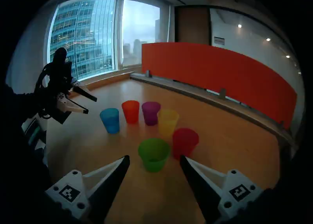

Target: Pour water

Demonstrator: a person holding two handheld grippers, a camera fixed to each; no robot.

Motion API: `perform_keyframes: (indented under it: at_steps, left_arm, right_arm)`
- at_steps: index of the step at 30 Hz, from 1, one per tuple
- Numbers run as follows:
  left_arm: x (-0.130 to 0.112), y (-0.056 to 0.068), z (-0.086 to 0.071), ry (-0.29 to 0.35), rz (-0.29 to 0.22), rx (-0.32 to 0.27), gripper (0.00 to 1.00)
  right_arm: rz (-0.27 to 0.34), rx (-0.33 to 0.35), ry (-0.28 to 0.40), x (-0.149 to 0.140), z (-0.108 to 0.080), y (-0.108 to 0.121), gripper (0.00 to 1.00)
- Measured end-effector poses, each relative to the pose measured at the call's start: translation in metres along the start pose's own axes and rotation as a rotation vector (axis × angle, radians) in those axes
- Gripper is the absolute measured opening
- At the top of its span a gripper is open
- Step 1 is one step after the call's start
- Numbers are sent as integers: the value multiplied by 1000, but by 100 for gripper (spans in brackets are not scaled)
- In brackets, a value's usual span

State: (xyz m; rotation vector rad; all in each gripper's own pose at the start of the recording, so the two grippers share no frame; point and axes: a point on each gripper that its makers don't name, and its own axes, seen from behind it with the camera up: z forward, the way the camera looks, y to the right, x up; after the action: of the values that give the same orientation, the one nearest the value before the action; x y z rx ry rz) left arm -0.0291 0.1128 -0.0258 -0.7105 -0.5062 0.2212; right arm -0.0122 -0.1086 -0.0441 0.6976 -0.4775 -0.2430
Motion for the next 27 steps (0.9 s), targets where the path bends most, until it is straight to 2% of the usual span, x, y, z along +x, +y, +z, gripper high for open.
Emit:
perform_keyframes:
  at_steps: [11,27]
  left_arm:
    - [-22,-2,19,-64,17,-10,99]
    - [-30,-3,51,-127,27,-46,100]
  right_arm:
    - [-19,12,-48,-22,24,-3,100]
    - [-12,34,-97,-38,55,-1,100]
